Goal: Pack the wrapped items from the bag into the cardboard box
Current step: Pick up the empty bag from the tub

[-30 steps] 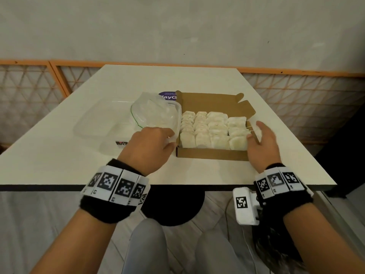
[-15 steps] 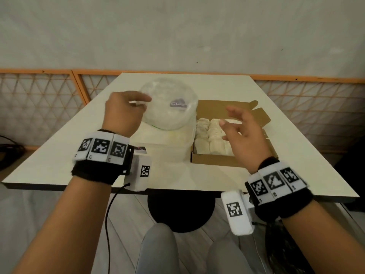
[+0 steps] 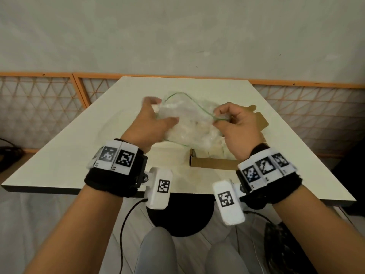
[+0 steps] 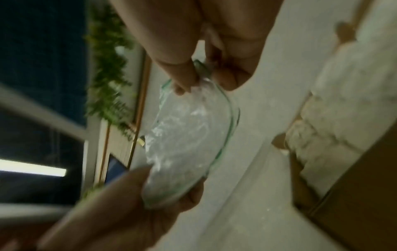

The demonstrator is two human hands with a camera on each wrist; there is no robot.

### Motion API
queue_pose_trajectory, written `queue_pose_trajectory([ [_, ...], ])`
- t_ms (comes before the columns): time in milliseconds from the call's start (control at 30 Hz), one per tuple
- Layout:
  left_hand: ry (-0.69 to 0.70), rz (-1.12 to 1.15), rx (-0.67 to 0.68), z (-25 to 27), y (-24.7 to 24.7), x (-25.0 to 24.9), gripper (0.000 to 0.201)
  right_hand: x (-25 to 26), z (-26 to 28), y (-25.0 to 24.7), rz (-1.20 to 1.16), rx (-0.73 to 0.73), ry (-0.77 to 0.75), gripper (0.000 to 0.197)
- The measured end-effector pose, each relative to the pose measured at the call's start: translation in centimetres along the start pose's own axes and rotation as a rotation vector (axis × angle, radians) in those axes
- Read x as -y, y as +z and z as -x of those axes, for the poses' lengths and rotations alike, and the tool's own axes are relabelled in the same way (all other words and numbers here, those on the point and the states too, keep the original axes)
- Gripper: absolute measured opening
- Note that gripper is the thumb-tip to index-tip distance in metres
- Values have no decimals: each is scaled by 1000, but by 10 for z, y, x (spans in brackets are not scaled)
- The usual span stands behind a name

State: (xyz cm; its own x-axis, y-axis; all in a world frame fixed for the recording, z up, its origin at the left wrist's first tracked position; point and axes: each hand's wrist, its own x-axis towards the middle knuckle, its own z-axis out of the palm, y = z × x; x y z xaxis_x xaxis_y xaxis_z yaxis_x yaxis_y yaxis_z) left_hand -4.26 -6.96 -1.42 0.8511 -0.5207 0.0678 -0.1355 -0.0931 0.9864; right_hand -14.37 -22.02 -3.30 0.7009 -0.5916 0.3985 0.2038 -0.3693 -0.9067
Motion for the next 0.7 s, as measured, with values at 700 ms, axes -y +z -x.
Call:
queue_pose_trajectory([
  [700,-93,676,223,-5,50,5,28,-6,30,-14,398,78,-472,67],
])
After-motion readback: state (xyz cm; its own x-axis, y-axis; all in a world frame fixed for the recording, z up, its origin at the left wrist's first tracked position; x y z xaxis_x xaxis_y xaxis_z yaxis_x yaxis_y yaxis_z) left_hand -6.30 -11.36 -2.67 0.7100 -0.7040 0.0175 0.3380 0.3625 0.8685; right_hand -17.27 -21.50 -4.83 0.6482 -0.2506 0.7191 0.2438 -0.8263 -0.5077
